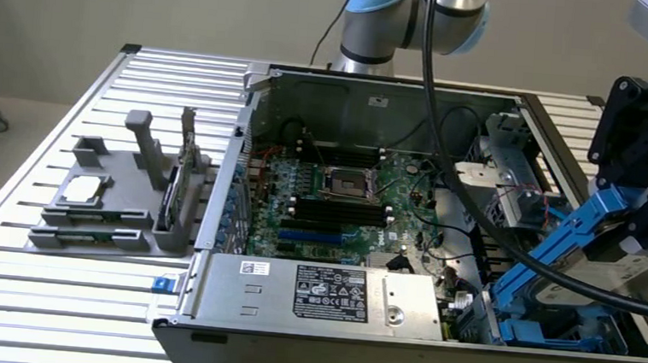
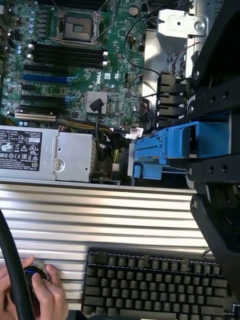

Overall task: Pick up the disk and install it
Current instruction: 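Pick up the disk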

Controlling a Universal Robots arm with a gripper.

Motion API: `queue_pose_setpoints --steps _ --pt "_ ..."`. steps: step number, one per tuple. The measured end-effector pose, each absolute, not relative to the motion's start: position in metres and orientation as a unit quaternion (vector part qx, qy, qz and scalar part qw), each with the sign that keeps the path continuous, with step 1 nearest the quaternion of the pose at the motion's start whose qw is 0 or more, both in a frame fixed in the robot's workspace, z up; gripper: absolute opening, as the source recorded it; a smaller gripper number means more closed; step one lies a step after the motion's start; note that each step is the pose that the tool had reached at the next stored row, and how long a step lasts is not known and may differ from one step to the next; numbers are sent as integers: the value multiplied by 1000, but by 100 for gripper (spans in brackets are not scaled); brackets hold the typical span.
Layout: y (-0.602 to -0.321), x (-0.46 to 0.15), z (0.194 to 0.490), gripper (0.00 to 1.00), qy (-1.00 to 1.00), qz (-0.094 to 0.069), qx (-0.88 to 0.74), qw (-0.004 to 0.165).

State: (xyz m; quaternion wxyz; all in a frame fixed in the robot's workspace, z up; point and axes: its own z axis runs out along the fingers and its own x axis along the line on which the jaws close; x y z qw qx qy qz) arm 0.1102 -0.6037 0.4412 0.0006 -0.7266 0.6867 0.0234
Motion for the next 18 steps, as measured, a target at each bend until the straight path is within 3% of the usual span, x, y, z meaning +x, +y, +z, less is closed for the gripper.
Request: queue_pose_setpoints --steps 18 --pt "-604 113 431 33 687 24 -726 2"
